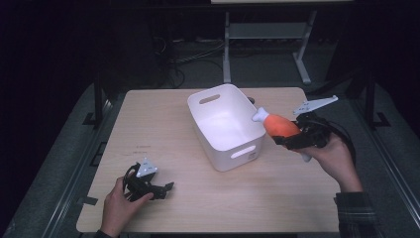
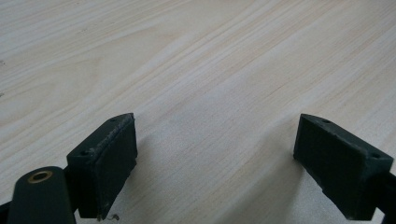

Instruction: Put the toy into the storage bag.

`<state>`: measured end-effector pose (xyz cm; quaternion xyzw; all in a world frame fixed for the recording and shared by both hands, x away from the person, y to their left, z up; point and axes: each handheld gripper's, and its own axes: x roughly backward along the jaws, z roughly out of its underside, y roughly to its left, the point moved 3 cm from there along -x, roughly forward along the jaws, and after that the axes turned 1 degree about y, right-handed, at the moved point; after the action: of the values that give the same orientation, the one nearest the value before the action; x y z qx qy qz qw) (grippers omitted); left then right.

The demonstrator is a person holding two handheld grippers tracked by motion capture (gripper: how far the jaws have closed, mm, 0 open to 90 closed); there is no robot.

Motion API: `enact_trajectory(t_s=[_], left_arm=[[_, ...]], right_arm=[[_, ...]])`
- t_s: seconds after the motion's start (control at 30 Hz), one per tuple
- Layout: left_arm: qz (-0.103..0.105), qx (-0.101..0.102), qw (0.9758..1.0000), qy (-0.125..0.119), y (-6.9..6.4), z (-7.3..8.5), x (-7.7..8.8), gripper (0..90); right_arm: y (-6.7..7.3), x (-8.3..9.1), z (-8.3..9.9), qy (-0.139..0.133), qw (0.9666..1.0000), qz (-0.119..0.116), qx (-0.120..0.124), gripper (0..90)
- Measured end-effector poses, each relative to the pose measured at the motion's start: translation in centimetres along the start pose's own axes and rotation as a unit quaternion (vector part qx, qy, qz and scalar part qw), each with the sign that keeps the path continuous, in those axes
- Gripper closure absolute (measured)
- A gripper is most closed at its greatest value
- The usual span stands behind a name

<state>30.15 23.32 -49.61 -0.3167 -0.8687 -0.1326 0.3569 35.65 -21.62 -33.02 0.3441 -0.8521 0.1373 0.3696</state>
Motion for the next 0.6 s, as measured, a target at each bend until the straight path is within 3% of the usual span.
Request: enact_trajectory(t_s=[0.6], left_arm=[[0.0, 0.0, 1.0, -0.001, 0.0, 0.0, 0.0, 12.5]], right_arm=[[1.3, -2.1, -4.1, 0.003, 0.9998, -0.008, 0.017, 26.8]])
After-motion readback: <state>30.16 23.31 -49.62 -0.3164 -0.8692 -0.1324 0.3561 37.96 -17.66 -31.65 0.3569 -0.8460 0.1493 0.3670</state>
